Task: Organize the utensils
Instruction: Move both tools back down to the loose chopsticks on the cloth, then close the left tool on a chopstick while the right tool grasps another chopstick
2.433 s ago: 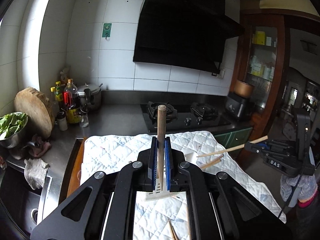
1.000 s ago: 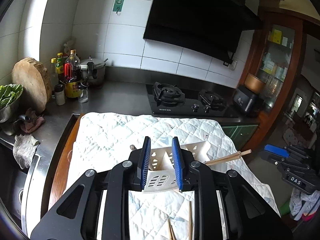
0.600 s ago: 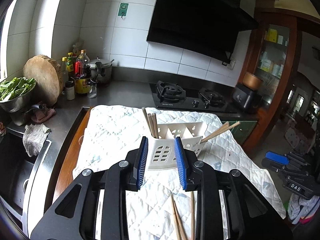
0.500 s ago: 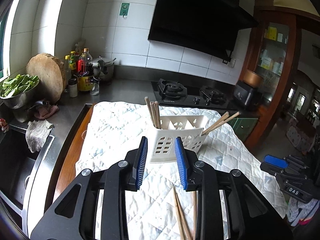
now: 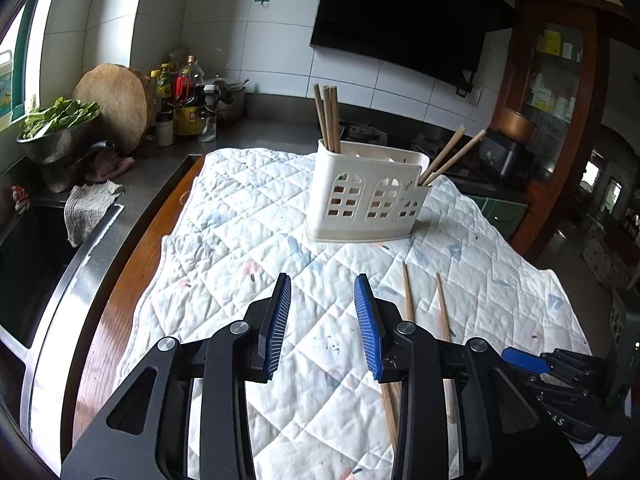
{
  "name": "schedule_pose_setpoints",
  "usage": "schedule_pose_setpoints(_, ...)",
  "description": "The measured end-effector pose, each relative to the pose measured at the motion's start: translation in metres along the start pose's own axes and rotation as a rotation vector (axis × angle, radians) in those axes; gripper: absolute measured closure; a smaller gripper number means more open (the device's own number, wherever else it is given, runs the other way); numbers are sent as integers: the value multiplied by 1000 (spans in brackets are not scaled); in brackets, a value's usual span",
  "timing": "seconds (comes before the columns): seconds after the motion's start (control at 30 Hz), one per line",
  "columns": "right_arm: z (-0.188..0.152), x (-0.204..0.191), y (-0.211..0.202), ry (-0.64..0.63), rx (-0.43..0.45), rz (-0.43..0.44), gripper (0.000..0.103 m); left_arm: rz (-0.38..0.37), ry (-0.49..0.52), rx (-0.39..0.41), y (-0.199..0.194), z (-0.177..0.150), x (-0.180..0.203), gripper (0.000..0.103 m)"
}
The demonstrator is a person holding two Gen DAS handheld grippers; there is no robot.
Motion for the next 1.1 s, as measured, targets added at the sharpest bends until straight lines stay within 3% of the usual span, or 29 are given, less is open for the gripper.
schedule_pose_setpoints(0.23,-18,-9,25,49,-25,3,82,5,-50,-26,3,-27,-15,70)
schedule_pose_setpoints(0.6,-27,3,52,137,-43,-101,87,-13,-88,-64,11,-50,-26,70)
schedule_pose_setpoints(0.87,-28,3,53,131,-20,-182,92,-27,-85,-109,19,-70,-20,70)
schedule_pose_setpoints(1.1,-29,7,47,154,-1,-152,96,-57,-62,-162,28,-90,-5,70)
Point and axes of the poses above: each gripper's, at about its wrist camera, not at the fingertips, and y roughly the way its jaws point, x to its right, z to its top, the point moved 7 cm from there along y, roughly the way its jaws point, and after that the axes turned 15 degrees about z, right-handed, at the moved point
